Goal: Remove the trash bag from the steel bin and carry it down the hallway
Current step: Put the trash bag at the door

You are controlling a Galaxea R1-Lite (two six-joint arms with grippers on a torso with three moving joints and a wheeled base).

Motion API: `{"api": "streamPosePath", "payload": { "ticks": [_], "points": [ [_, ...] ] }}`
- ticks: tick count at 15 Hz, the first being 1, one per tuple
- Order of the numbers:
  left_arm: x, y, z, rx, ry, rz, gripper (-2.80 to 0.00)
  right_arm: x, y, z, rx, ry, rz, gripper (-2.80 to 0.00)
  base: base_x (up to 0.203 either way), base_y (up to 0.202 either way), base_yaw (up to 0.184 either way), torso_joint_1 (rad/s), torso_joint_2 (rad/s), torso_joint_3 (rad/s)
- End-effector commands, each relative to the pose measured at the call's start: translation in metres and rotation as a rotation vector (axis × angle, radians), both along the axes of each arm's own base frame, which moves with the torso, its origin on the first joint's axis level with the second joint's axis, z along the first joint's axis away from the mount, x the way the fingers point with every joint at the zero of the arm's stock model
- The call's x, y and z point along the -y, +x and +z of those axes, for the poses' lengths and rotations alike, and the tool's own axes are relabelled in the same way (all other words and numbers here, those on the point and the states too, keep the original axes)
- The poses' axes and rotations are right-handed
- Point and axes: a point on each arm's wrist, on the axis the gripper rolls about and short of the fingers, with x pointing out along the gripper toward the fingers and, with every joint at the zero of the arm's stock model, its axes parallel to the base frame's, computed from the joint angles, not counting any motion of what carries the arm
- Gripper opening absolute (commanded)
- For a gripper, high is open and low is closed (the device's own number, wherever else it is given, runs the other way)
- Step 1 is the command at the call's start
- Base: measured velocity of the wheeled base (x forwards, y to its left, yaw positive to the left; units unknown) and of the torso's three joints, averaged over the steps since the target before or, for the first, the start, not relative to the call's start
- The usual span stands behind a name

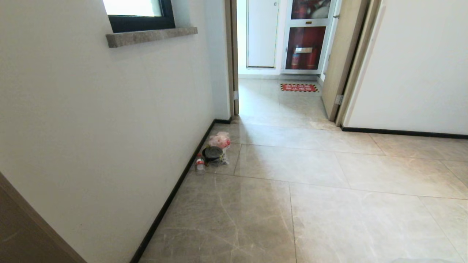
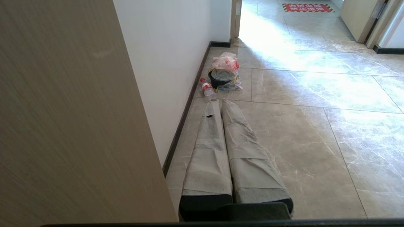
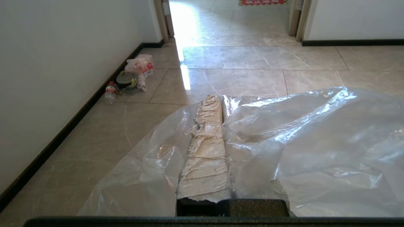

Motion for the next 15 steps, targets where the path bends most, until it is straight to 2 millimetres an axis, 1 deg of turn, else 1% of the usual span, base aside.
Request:
{"api": "streamPosePath", "payload": {
  "ticks": [1,5,7,12,13,15],
  "points": [
    [0.0000,0.0003,-0.0008,-0.004,0.002,0.001,-2.80,0.0000,0.0002,-0.0003,-0.002,0.001,-0.001,-2.80,0.000,0.000,0.000,0.000,0.00,0.000],
    [0.0000,0.0002,-0.0005,-0.004,0.006,0.001,-2.80,0.0000,0.0002,-0.0003,-0.002,0.001,-0.001,-2.80,0.000,0.000,0.000,0.000,0.00,0.000],
    [0.0000,0.0002,-0.0005,-0.004,0.002,0.001,-2.80,0.0000,0.0003,-0.0007,-0.003,0.001,-0.001,-2.80,-0.004,-0.071,0.002,0.003,0.00,0.001],
    [0.0000,0.0002,-0.0008,-0.006,0.000,0.001,-2.80,0.0000,0.0002,-0.0005,-0.004,0.002,-0.002,-2.80,0.000,-0.177,-0.001,0.002,0.00,0.000],
    [0.0000,0.0002,-0.0007,-0.006,-0.001,0.001,-2.80,0.0000,0.0003,-0.0008,-0.005,0.002,-0.001,-2.80,0.000,-0.122,-0.002,0.002,0.01,0.001],
    [0.0000,0.0002,-0.0007,-0.006,0.000,0.001,-2.80,0.0000,0.0003,-0.0007,-0.004,0.001,-0.001,-2.80,0.000,-0.025,0.000,0.004,0.00,0.000]
  ]
}}
